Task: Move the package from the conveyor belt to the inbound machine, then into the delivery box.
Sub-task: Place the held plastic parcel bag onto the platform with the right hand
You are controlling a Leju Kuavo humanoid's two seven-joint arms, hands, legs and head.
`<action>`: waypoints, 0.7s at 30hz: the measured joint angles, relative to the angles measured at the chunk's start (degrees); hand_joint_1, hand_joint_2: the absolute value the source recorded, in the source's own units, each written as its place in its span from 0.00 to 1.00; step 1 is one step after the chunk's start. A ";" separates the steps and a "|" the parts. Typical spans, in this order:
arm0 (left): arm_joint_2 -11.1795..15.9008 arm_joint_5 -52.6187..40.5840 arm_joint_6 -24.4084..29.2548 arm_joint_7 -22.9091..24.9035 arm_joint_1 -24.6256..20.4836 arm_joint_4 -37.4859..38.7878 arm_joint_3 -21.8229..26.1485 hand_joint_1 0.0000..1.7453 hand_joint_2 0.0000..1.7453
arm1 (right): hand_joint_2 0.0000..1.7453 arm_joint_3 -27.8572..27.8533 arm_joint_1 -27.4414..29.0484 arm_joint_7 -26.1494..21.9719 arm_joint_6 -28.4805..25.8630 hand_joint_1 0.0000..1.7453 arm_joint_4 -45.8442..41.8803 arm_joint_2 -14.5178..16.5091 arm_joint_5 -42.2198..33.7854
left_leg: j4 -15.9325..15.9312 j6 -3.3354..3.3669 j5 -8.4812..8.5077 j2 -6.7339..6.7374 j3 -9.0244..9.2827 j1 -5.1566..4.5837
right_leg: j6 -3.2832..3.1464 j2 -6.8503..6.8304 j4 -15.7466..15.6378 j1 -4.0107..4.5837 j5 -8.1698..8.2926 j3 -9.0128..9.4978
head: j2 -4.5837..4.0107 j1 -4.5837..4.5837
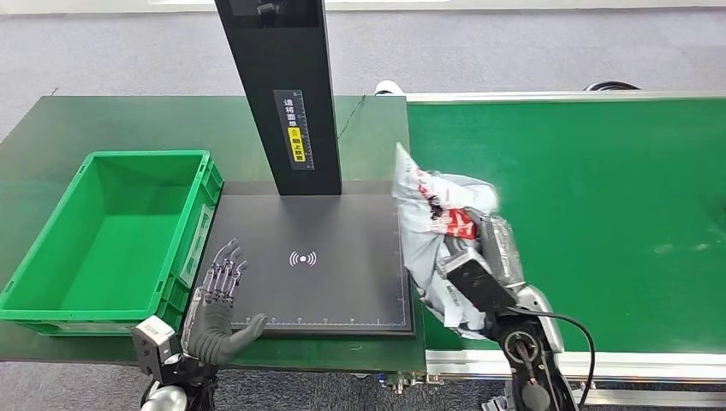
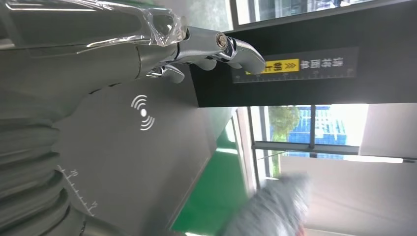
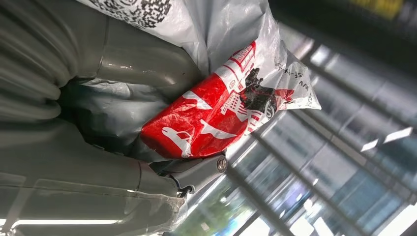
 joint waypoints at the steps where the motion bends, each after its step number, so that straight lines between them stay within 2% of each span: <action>1: -0.01 0.11 0.13 -0.12 -0.20 0.02 -0.04 0.00 1.00 | 1.00 1.91 -1.26 -0.53 0.03 1.00 1.92 -0.10 1.53 | 0.00 -0.01 0.01 0.01 0.00 0.01 | -0.01 0.00 0.01 0.02 0.01 0.00 | 0.00 0.01; 6: 0.06 1.46 0.33 -0.57 -1.33 0.68 -0.45 0.00 1.00 | 1.00 13.65 -9.64 -1.78 3.04 1.00 14.81 -0.01 8.98 | 0.00 -0.04 0.05 0.02 0.02 0.07 | -0.06 0.01 0.03 0.09 0.04 0.00 | 0.00 0.01; 10: 0.26 2.56 0.38 -0.56 -2.51 1.27 -0.98 0.00 1.00 | 1.00 22.86 -15.69 0.34 6.17 1.00 25.93 1.55 13.27 | 0.00 -0.04 0.05 0.00 0.00 0.08 | -0.06 -0.01 0.04 0.09 0.04 0.00 | 0.00 0.02; 16: 0.66 3.60 0.79 -0.40 -3.67 2.09 -1.92 0.00 1.00 | 1.00 32.20 -22.05 4.87 -0.31 1.00 38.66 5.30 18.98 | 0.00 -0.05 0.04 0.07 0.07 0.07 | -0.06 0.06 0.04 0.08 0.04 -0.01 | 0.00 0.02; 21: 0.86 3.99 1.40 -0.40 -4.03 2.52 -2.60 0.00 1.00 | 1.00 35.62 -23.91 5.16 -3.65 1.00 43.63 7.71 19.60 | 0.00 -0.05 0.04 0.13 0.18 0.08 | -0.09 0.14 0.03 0.09 0.05 0.06 | 0.00 0.02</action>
